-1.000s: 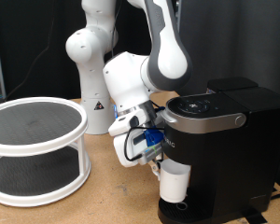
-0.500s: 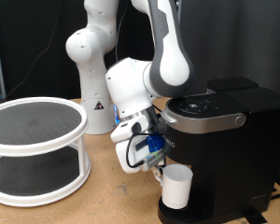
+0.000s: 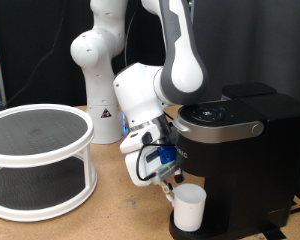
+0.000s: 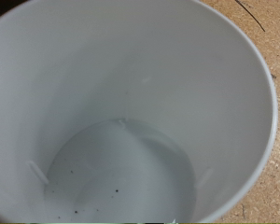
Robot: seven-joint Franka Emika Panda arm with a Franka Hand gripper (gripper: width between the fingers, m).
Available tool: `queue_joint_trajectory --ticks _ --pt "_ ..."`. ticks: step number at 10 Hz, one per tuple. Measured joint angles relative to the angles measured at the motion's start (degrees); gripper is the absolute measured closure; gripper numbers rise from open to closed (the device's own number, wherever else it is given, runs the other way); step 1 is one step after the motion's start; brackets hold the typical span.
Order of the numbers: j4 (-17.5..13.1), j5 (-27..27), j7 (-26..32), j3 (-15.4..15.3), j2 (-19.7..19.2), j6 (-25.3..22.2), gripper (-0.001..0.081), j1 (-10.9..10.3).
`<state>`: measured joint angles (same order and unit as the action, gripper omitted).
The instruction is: Make a cup of coffee with the keurig machine
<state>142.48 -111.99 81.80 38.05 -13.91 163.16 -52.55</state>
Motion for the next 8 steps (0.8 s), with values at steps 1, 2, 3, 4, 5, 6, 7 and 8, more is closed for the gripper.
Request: queue_joint_trajectory --ticks 1,2,3,4,5,6,7,8 --pt "0.06 0.38 -0.2 0.03 0.04 -0.02 0.0465 0.03" --pt "0.42 1.72 -1.07 0.13 0.3 -0.03 0.0284 0.13" --pt "1.37 4.62 -2.9 0.34 1.02 -0.03 0.0284 0.36" --pt "2.86 8.69 -5.37 0.82 2.36 -0.03 0.0135 0.64" --pt "4.65 12.63 -7.34 1.53 4.15 -0.03 0.0029 0.94" --pt "6.55 16.66 -9.36 2.36 6.26 -0.03 0.0029 1.35" --pt "8.25 20.27 -11.19 3.21 8.44 -0.02 0.0004 1.8" --pt "9.61 23.17 -12.58 4.0 10.66 0.03 0.0004 2.29"
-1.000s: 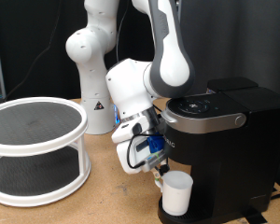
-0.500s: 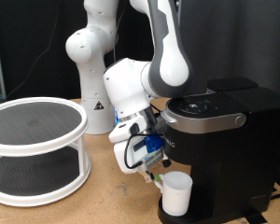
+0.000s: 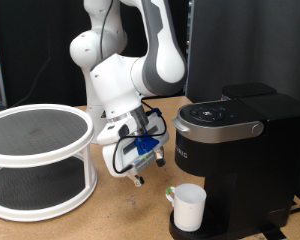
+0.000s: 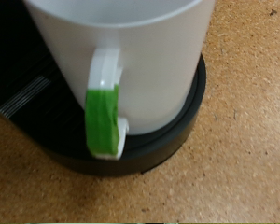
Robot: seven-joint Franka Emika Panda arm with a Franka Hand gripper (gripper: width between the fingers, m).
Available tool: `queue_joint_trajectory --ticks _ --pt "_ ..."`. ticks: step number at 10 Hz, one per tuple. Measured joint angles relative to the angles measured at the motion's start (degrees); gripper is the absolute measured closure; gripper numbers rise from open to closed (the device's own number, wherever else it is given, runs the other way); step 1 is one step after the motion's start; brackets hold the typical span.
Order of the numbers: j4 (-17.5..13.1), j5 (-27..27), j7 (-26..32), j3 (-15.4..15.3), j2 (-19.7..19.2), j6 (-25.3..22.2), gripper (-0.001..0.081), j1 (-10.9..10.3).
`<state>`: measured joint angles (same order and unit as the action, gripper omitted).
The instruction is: Make a cup of coffee with the keurig machine
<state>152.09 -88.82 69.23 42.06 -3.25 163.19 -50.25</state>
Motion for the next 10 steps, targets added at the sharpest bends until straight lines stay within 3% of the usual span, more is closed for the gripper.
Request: queue_joint_trajectory --ticks 1,3,6,8,10 --pt "1.37 1.57 -0.55 0.28 3.0 0.0 -0.0002 0.54" --pt "1.55 3.16 -1.62 0.2 2.84 0.52 -0.0002 0.56" --pt "3.41 14.84 -9.66 0.3 7.26 0.62 -0.0002 2.29" --pt "4.99 24.47 -17.19 0.13 13.78 -1.92 -0.0002 5.7" --pt "5.3 35.05 -26.41 -0.91 19.44 -7.45 -0.0002 10.71"
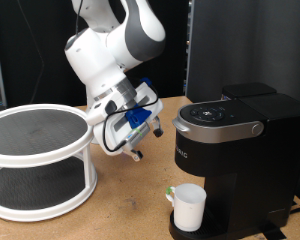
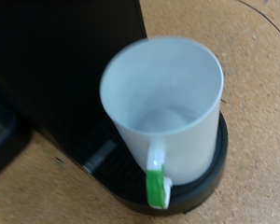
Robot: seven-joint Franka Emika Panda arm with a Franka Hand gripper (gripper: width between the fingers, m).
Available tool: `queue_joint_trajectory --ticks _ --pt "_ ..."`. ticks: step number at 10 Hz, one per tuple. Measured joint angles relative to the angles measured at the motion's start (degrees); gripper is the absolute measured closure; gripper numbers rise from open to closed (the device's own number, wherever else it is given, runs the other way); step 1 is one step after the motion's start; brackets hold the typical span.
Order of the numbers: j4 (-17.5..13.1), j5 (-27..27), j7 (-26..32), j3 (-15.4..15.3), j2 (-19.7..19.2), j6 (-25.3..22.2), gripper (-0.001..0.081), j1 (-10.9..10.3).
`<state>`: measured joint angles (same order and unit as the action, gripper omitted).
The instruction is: Make a cup of coffee with the keurig machine
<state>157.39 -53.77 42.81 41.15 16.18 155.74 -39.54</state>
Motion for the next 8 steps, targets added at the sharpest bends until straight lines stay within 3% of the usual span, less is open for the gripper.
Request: queue_joint_trajectory --ticks 1,2,4,6,8 --pt "0.79 3.14 -2.8 -0.97 2.78 -2.49 -0.0002 2.43" --pt "0.8 3.1 -2.76 -1.04 2.49 -1.81 -0.0002 2.35" --pt "-0.13 3.35 -5.17 -1.44 4.18 -6.52 -0.0002 2.54" --pt "-1.17 2.72 -5.65 -1.32 8.68 -10.71 -0.0002 2.58" --pt "-1.74 2.08 -6.13 -1.95 13.1 -11.33 -0.0002 2.56"
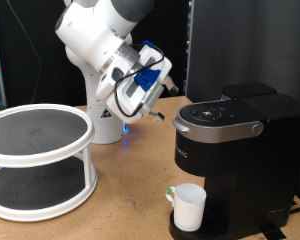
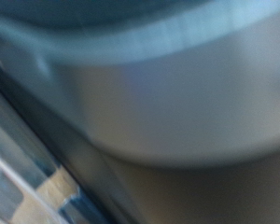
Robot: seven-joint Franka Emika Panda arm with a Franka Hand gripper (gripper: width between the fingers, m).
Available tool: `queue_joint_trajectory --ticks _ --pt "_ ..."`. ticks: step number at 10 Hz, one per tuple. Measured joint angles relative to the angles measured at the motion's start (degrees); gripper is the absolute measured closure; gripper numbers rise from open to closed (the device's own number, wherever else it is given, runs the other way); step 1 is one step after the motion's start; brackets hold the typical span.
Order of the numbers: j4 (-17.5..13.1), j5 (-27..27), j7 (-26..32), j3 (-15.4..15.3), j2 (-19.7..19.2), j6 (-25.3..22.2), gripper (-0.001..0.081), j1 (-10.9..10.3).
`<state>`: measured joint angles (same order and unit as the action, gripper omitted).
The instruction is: Make a cup of coffee with the keurig machine
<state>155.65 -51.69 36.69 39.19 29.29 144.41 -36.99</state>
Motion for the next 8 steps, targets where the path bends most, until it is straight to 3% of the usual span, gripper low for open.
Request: queue_joint_trajectory --ticks 3,6,7,8 --pt "-1.42 1.02 -5.1 -2.56 5.2 -1.59 -0.0002 0.59" --pt "-3.38 3.76 -11.0 -4.41 9.05 -6.88 -0.0002 2.56" --pt "-3.31 3.76 -10.92 -4.45 8.89 -6.54 -0.0002 2.55" --pt "-3.55 7.17 -11.39 -5.33 8.54 -6.53 -0.0002 2.91"
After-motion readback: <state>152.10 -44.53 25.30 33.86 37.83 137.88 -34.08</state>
